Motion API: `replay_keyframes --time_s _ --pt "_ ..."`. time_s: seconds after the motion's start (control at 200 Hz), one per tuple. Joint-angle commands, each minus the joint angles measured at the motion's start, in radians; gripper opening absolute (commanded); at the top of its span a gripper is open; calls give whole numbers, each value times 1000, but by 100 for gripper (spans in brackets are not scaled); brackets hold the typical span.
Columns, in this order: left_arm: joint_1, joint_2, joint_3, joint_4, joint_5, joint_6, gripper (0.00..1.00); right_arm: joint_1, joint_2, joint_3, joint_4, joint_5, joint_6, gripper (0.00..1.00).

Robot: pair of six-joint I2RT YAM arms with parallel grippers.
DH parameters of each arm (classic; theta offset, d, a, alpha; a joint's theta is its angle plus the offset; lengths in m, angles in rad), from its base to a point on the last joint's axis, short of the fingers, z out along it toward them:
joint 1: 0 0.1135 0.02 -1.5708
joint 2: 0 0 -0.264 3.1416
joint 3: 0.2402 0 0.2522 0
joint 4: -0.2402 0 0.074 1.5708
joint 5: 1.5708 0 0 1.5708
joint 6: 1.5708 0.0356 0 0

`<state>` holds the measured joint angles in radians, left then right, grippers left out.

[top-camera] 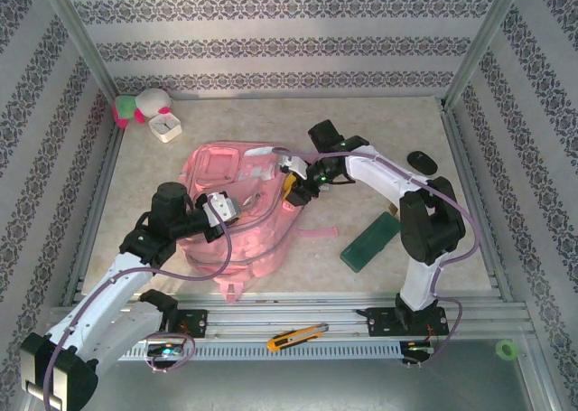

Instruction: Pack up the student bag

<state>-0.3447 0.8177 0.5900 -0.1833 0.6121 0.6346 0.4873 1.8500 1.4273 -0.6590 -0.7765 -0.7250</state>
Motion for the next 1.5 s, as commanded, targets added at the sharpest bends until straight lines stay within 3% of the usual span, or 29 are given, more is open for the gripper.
replay_keyframes --time_s 0.0,0.27,0.455,0.69,0.814,0.889,1.049,1.154,1.494 --pt "4 -42 41 136 129 -24 0 5 50 18 91 -85 21 36" --pt "6 -43 32 145 64 -29 0 -9 13 15 52 -213 93 1" --pt "4 -27 46 90 -2 23 0 1 -32 10 47 -194 251 0" --pt "5 -14 62 7 7 115 0 17 -22 59 6 -36 472 0" --pt "3 -17 66 -23 9 148 0 31 -6 93 -46 -26 513 0" --pt "4 -17 65 -30 13 163 0 51 1 112 -82 27 489 0" --pt "-1 -16 71 -56 20 195 0 90 35 184 -136 269 452 0" --pt "-4 -23 71 -69 33 214 0 116 44 197 -118 388 344 0" --pt "-6 -35 65 -76 45 220 0 153 -11 197 -51 472 -82 0"
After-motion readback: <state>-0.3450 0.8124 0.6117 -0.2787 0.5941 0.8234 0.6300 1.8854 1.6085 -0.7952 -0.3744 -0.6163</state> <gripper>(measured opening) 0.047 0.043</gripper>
